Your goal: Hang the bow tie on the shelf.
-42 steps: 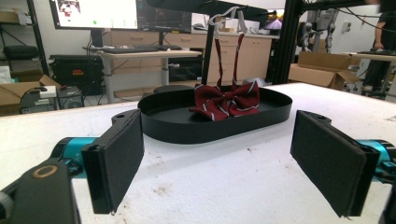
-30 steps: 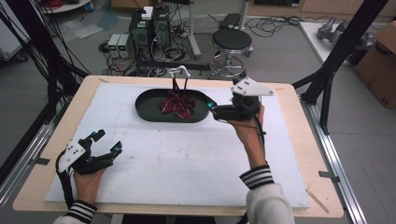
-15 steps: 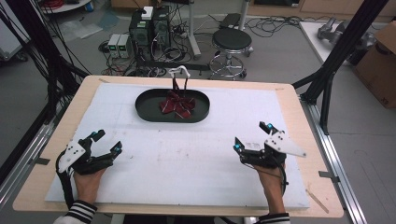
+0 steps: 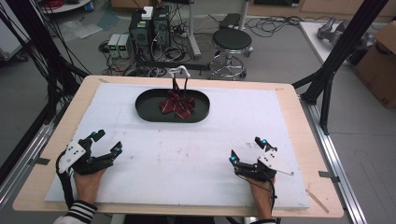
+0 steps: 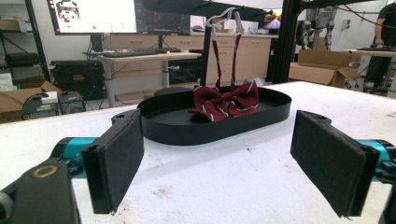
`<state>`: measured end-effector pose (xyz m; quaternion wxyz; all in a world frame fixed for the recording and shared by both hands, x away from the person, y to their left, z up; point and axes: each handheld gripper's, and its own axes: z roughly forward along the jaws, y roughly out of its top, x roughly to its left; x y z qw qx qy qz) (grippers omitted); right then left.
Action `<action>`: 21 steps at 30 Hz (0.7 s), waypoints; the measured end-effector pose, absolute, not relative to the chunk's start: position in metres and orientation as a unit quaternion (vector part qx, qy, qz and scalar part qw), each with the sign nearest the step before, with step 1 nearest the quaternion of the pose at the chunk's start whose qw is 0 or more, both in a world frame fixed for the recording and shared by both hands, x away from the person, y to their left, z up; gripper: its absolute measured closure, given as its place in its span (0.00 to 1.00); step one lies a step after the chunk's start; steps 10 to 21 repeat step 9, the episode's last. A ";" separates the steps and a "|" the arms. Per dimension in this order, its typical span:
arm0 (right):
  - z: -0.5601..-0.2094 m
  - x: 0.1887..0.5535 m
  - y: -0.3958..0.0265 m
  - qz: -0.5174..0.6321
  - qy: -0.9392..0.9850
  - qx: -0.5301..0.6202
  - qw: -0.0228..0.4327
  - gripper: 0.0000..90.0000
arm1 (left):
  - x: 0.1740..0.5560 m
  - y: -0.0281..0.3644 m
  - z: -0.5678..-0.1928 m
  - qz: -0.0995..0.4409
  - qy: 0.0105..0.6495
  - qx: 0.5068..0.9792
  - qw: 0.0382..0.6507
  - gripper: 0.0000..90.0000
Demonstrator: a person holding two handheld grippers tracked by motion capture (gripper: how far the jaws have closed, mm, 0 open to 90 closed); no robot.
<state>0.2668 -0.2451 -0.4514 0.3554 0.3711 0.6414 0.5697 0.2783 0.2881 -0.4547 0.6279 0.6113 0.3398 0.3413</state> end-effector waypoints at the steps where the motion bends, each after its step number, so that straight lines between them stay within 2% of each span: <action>1: -0.451 0.267 -0.245 0.570 0.641 0.371 0.358 0.00 | 0.278 0.288 -0.455 0.342 0.340 0.611 0.628 0.20; 21: -0.452 0.266 -0.246 0.577 0.633 0.373 0.357 0.00 | 0.278 0.288 -0.455 0.342 0.341 0.610 0.628 0.20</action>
